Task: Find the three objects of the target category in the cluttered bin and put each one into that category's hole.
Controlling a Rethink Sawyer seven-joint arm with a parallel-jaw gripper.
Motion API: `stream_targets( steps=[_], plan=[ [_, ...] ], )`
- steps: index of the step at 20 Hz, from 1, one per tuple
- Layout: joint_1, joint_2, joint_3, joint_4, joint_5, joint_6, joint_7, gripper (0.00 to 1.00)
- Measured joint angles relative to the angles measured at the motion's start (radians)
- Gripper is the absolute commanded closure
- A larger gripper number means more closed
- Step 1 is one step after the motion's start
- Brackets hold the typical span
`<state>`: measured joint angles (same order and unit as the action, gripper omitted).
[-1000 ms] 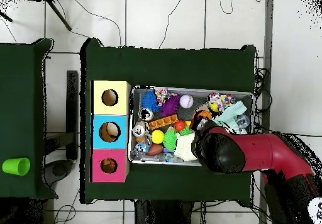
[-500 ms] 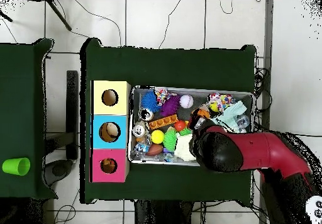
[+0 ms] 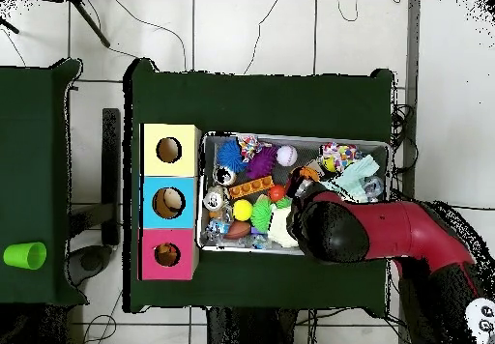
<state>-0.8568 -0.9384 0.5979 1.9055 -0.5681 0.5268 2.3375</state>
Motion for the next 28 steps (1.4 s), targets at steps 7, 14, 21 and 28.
stream_targets(
  steps=[7,14,21,28],
  plan=[
    [0.009,0.000,0.000,0.000,0.003,0.000,0.000,0.00],
    [0.053,0.003,-0.014,-0.010,0.003,0.001,0.000,0.00],
    [0.133,0.003,-0.054,-0.009,0.001,-0.001,0.000,0.00],
    [0.175,0.003,-0.078,-0.009,0.001,-0.004,0.000,0.00]
  ],
)
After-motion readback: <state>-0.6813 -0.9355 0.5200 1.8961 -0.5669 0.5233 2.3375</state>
